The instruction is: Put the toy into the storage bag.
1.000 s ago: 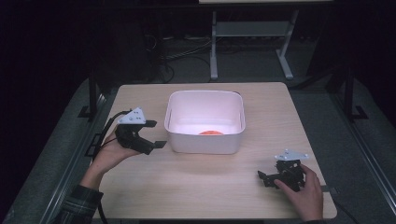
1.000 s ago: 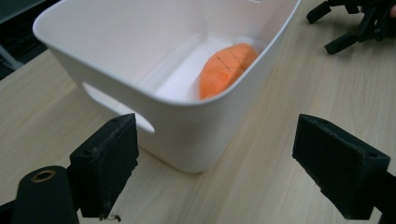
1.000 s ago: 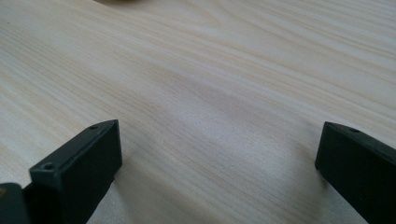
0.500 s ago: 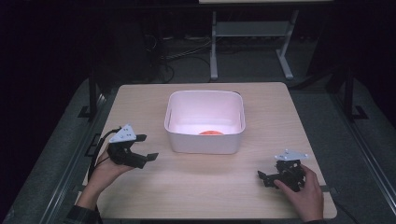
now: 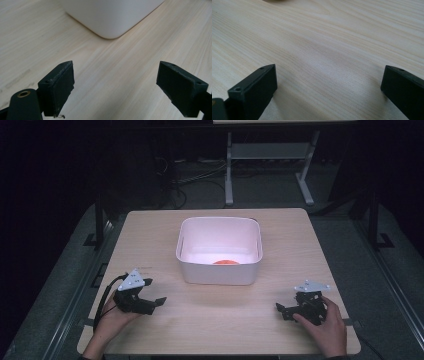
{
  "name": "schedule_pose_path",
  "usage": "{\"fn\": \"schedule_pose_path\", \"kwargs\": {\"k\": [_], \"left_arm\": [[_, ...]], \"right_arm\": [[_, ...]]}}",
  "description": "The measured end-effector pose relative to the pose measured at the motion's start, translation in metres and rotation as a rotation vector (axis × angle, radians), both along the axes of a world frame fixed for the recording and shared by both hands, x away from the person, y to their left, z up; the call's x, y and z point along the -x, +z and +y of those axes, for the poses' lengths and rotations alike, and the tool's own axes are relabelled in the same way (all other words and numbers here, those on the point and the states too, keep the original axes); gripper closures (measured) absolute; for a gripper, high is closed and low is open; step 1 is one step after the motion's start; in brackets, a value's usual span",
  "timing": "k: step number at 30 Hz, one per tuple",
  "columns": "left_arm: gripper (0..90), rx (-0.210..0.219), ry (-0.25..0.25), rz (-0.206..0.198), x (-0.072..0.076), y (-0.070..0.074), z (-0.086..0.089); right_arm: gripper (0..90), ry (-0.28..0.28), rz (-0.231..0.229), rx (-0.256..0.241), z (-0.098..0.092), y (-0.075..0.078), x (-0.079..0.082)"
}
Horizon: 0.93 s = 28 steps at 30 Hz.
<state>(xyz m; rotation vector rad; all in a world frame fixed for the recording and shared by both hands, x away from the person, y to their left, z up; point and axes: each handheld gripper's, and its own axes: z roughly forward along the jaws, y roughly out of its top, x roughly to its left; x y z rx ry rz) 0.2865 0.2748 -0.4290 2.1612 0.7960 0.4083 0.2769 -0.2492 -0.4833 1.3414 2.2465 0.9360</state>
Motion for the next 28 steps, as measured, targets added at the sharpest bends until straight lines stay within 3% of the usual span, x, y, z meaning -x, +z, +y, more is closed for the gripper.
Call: {"fn": "schedule_pose_path", "kwargs": {"k": [17,20,28], "left_arm": [[14.0,-0.044,0.130,0.056,0.014,-0.044,0.023],[14.0,-0.025,0.144,0.059,0.015,-0.046,0.025],[13.6,-0.026,0.146,0.060,0.016,-0.046,0.025]], "right_arm": [[0.0,0.000,0.000,-0.001,0.000,0.000,0.000],[0.0,0.000,0.000,-0.001,0.000,0.000,0.000],[0.0,-0.002,0.001,-0.002,0.000,0.000,0.000]]}}
